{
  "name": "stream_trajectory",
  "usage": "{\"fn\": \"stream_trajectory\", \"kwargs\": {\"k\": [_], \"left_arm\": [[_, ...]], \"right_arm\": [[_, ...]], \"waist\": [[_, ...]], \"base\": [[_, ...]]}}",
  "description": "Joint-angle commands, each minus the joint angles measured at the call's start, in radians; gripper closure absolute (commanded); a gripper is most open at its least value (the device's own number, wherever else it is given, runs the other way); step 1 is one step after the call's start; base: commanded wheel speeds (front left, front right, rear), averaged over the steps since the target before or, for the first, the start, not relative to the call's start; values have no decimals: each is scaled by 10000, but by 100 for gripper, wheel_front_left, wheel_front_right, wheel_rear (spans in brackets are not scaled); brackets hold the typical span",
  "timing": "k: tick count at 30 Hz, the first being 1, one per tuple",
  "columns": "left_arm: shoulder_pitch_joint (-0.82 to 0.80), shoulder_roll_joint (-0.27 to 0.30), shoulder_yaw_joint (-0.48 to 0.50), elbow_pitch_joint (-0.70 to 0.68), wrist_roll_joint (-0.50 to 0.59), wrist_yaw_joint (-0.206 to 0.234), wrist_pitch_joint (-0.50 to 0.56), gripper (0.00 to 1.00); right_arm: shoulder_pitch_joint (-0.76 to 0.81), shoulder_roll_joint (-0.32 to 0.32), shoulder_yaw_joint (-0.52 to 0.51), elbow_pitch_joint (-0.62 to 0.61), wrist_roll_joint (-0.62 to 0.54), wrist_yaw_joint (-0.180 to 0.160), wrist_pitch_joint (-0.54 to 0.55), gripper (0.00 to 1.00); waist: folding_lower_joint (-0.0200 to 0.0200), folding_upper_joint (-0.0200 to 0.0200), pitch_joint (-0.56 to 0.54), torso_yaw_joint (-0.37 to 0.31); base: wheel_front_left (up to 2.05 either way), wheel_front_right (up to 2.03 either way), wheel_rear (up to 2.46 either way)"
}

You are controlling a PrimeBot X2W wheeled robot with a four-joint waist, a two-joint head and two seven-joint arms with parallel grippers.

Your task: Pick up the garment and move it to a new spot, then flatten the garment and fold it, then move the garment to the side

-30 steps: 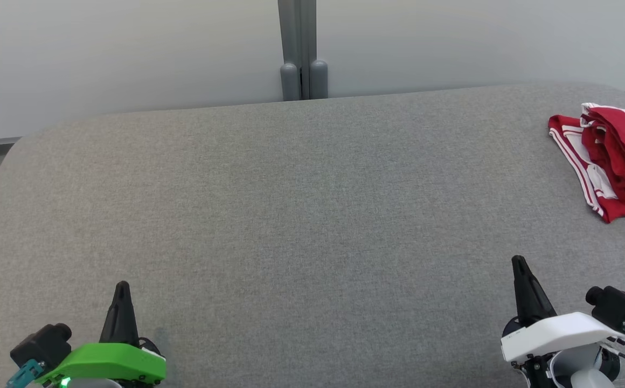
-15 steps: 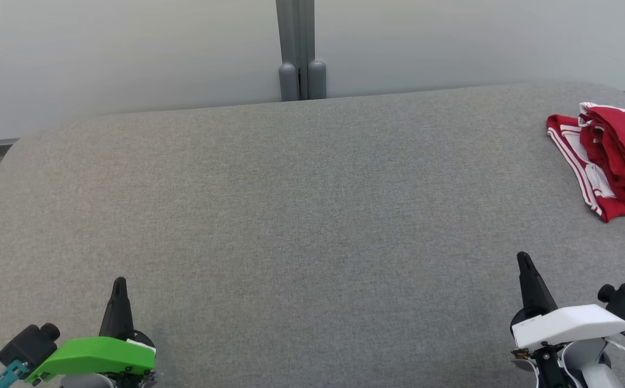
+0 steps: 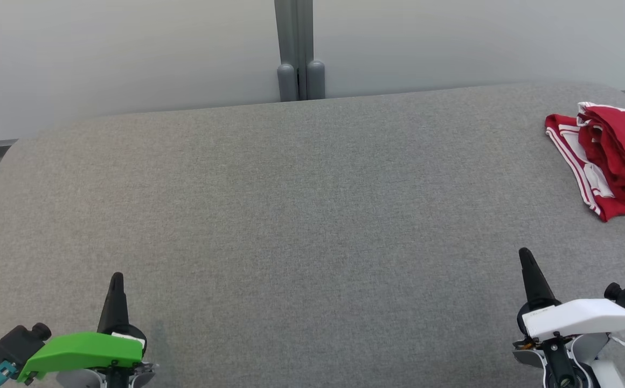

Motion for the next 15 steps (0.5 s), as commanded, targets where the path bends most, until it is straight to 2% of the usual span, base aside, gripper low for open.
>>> {"fn": "stream_trajectory", "kwargs": {"k": [1,15], "left_arm": [[-287,36,57,-138,-303,-76,58,100],[-370,16,198,-198,-1688,-146,443,100]], "right_arm": [[-201,-7,-70,-57,299,7,72,100],[-333,24,-243,-7,1730,6,458,100]], "waist": [[0,0,-1,-4],[0,0,-7,-38]], "base": [[0,0,0],[0,0,0]]}}
